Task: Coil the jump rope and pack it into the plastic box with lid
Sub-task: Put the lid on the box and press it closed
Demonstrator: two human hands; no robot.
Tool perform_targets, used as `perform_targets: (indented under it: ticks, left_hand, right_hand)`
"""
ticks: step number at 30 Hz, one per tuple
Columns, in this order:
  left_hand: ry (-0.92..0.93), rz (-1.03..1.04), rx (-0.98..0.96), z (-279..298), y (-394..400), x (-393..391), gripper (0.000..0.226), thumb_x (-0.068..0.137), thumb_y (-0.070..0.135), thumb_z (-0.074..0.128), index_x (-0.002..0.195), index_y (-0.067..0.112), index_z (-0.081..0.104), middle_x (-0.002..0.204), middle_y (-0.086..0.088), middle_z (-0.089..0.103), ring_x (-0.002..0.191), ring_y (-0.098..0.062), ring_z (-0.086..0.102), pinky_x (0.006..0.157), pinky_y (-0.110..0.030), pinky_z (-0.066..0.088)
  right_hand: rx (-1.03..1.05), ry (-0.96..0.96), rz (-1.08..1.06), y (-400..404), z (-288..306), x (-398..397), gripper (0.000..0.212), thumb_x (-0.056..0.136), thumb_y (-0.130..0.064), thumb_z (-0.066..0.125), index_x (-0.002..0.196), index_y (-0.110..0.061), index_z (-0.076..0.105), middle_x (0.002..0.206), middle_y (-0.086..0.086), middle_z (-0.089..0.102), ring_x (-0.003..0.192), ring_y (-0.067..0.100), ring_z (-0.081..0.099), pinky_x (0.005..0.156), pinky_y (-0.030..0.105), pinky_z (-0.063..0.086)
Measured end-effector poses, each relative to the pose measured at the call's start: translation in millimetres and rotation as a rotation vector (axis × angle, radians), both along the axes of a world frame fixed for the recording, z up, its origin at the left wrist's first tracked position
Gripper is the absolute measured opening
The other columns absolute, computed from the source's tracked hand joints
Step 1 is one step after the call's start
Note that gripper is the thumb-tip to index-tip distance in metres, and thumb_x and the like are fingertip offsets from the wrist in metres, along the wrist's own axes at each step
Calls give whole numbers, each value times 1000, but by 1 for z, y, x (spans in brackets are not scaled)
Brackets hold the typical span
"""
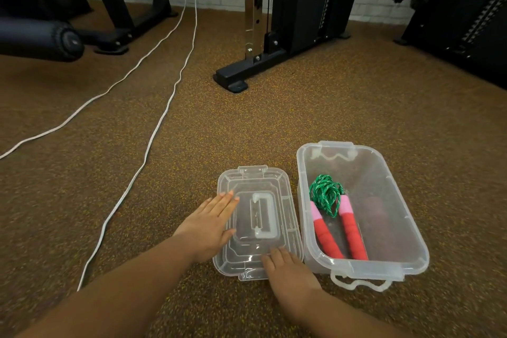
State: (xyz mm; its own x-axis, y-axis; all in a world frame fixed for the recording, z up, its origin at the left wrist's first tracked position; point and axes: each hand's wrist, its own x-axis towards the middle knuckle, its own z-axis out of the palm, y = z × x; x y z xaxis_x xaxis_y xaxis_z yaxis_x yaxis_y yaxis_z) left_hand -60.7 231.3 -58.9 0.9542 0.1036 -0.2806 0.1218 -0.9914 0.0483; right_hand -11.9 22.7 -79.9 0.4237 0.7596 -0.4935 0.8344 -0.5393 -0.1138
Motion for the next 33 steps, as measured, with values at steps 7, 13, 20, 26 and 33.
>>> perform_targets:
  ticks: [7,13,20,26,33]
  left_hand:
    - [111,-203,68,8,5,-12,95,79,79,16,144,24,-26,154,3,-26,142,-14,-25,117,-34,-13]
    - [213,-239,42,15,5,-18,114,67,86,35,145,28,-24,153,7,-26,141,-12,-23,117,-35,-11]
    - [33,-93,-7,34,23,-24,71,94,32,44,150,33,1,159,11,4,145,-8,10,115,-26,3]
    - [-155,18,-74,66,32,-7,41,91,19,48,127,36,53,130,12,59,117,-7,54,105,-29,40]
    - [-342,126,-168,142,36,18,16,87,15,60,87,31,59,85,12,63,76,-6,61,65,-18,48]
  right_hand:
    - [48,-125,76,4,-6,8,50,92,-1,36,141,-1,25,140,24,37,133,38,32,117,48,10]
    - [148,-128,103,11,7,8,54,91,-4,42,142,-3,25,139,23,39,132,39,35,116,46,16]
    - [396,-83,19,33,57,9,44,100,-20,37,142,-13,28,135,17,41,126,34,39,109,42,29]
    - [559,-55,-21,32,84,26,37,98,-27,40,134,-22,44,127,6,53,114,27,51,100,40,42]
    - [931,67,-298,23,126,68,25,86,-7,55,106,-19,62,101,-2,64,89,13,59,74,27,43]
